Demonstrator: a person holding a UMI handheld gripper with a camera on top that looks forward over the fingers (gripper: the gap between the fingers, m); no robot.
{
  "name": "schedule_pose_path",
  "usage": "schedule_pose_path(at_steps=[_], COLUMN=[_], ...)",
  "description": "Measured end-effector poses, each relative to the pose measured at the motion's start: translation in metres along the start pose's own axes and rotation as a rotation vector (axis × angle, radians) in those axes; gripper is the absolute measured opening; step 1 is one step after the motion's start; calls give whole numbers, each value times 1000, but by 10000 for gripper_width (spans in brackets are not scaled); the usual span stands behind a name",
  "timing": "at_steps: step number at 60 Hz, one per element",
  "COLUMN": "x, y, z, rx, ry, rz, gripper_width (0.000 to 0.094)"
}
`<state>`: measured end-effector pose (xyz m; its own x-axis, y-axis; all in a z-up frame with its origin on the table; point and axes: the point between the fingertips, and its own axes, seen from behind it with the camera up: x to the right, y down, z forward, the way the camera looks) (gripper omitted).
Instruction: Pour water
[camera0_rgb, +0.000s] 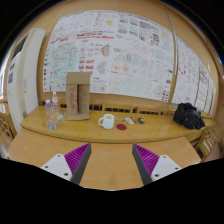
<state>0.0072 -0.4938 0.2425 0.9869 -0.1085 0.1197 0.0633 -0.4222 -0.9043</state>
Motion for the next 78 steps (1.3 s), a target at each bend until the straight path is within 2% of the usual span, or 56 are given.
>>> schedule_pose_path(at_steps=[18,25,32,38,49,58,66,74,76,78], x=[-49,-109,-196,-275,-389,-434,-453,-466,-468,-470], y=[51,74,81,69,14,-39,-67,-71,-71,-70], z=[20,34,63,104,191,265,323,357,362,366], rx=[-60,-89,-108,-83,20,113,149,150,152,152], ry=[41,25,-43,-111,-208,-211,-202,-202,-206,-211], rz=[-8,0,42,59,53,35,29,21,14,7], gripper_width=[855,856,856,852,853,855,843,776,721,592])
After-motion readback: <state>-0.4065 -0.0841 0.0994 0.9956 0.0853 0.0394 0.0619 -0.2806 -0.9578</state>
